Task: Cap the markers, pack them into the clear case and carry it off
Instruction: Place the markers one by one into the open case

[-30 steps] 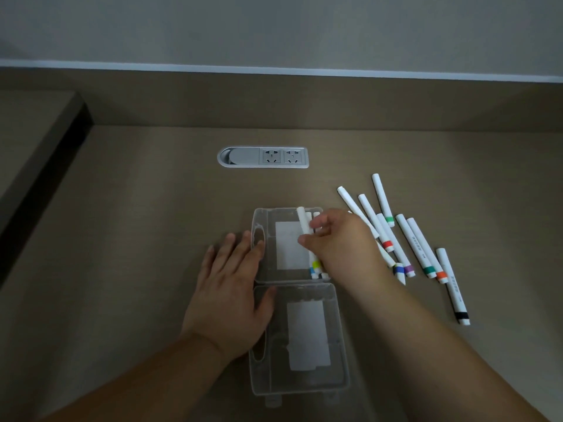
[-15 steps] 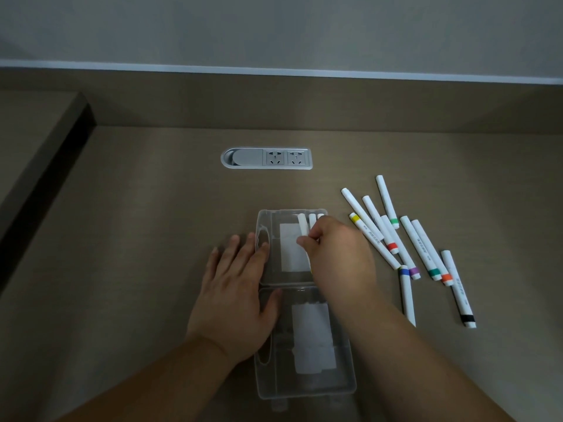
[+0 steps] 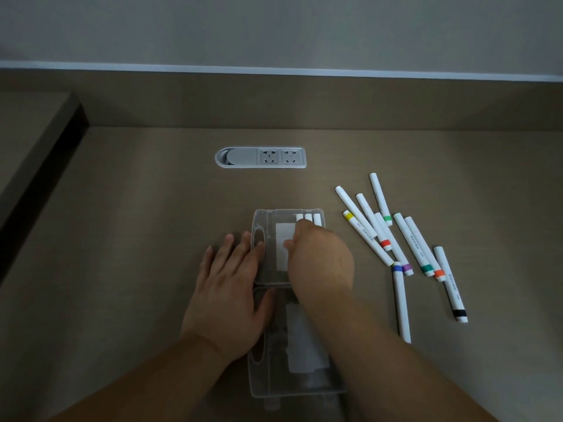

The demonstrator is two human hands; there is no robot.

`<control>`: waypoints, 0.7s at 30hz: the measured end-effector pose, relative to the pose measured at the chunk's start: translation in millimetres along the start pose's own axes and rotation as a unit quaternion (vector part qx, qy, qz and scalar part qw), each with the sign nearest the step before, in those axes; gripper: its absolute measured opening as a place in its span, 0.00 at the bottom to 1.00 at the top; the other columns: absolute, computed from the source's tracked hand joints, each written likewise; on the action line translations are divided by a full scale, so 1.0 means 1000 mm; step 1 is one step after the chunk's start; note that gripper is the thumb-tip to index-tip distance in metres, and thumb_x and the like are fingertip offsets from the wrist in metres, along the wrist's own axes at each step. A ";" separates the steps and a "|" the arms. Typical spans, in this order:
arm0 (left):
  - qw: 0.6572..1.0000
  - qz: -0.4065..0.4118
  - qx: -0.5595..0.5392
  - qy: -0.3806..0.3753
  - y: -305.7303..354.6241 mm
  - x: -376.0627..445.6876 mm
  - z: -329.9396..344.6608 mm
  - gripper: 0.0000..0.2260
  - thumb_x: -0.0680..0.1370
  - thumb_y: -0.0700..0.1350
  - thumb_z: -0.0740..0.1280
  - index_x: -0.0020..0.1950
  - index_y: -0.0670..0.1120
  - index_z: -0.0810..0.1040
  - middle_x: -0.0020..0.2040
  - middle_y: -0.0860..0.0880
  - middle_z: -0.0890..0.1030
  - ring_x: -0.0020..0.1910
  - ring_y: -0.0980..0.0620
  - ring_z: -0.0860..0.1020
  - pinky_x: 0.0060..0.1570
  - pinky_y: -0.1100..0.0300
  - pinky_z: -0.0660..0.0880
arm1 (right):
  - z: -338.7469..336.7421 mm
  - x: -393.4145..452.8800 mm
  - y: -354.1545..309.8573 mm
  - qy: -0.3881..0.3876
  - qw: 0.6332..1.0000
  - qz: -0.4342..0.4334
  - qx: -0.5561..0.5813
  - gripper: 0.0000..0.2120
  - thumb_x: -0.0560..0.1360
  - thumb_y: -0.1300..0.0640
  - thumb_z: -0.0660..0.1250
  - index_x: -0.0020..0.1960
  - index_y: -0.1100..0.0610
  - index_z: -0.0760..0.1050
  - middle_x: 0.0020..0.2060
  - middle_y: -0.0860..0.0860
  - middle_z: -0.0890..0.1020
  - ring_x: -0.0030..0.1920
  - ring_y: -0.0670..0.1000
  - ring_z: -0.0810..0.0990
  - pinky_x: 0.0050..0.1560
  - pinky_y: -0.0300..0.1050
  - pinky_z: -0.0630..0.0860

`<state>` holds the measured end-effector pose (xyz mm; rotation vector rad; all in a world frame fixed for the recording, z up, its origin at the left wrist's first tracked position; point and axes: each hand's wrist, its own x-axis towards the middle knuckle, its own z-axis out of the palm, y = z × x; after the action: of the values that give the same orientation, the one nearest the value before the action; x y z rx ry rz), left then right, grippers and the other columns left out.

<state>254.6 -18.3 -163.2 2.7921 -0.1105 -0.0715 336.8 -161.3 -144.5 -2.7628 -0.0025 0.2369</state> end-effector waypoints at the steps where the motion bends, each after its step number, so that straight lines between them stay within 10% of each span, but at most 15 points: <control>1: 1.000 0.000 -0.001 0.000 0.001 0.000 0.000 0.33 0.77 0.63 0.52 0.80 0.53 0.55 0.81 0.52 0.54 0.80 0.51 0.46 0.78 0.45 0.47 | 0.000 0.001 0.000 -0.012 1.000 0.006 0.004 0.10 0.81 0.49 0.62 0.56 0.55 0.74 0.41 0.48 0.76 0.47 0.52 0.81 0.41 0.45 0.70; 10: 1.000 -0.002 -0.002 -0.002 0.001 -0.001 0.001 0.33 0.77 0.65 0.48 0.80 0.56 0.49 0.81 0.55 0.50 0.80 0.55 0.41 0.79 0.47 0.44 | -0.045 -0.016 0.070 0.179 0.976 0.088 0.088 0.06 0.75 0.51 0.69 0.46 0.53 0.81 0.42 0.51 0.82 0.41 0.53 0.80 0.41 0.44 0.74; 21: 1.000 -0.003 -0.002 -0.003 0.000 -0.001 0.001 0.34 0.76 0.66 0.47 0.80 0.56 0.49 0.81 0.54 0.50 0.80 0.55 0.41 0.79 0.47 0.44 | -0.039 -0.008 0.090 0.089 0.993 0.079 -0.025 0.10 0.75 0.47 0.68 0.46 0.53 0.81 0.36 0.50 0.81 0.36 0.52 0.79 0.36 0.42 0.73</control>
<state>253.7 -18.8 -164.2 2.7876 -0.1036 -0.0801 332.2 -259.7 -139.9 -2.8271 0.2597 0.0308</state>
